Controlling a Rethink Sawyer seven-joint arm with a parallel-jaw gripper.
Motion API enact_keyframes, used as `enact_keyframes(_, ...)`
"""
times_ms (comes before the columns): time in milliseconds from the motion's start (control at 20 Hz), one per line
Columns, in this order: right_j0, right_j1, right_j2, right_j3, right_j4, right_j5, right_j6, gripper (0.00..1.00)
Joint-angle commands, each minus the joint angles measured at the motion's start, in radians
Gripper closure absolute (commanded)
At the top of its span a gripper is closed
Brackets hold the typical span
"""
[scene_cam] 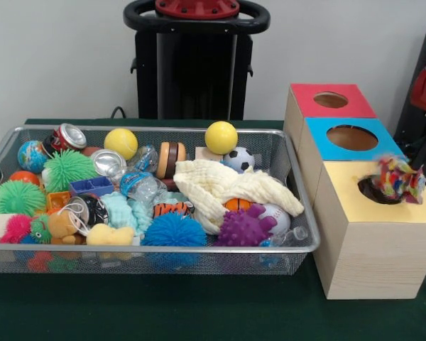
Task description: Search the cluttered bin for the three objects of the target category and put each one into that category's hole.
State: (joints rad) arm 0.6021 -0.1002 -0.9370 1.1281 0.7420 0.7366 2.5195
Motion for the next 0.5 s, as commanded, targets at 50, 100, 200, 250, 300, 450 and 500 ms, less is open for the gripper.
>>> enact_keyframes(50,-0.037,-0.036,0.154,-0.025,-0.048,-0.008,0.064,1.0)
enact_keyframes(100,-0.043,-0.043,0.168,-0.023,-0.045,-0.016,0.052,1.0)
enact_keyframes(200,-0.046,-0.053,0.191,-0.024,-0.04,-0.032,0.036,1.0)
enact_keyframes(250,-0.046,-0.058,0.197,-0.019,-0.041,-0.037,0.031,1.0)
enact_keyframes(300,-0.047,-0.057,0.198,-0.024,-0.043,-0.036,0.031,1.0)
enact_keyframes(450,-0.045,-0.053,0.204,-0.029,-0.051,-0.046,0.03,1.0)
enact_keyframes(500,-0.044,-0.053,0.204,-0.03,-0.053,-0.049,0.029,1.0)
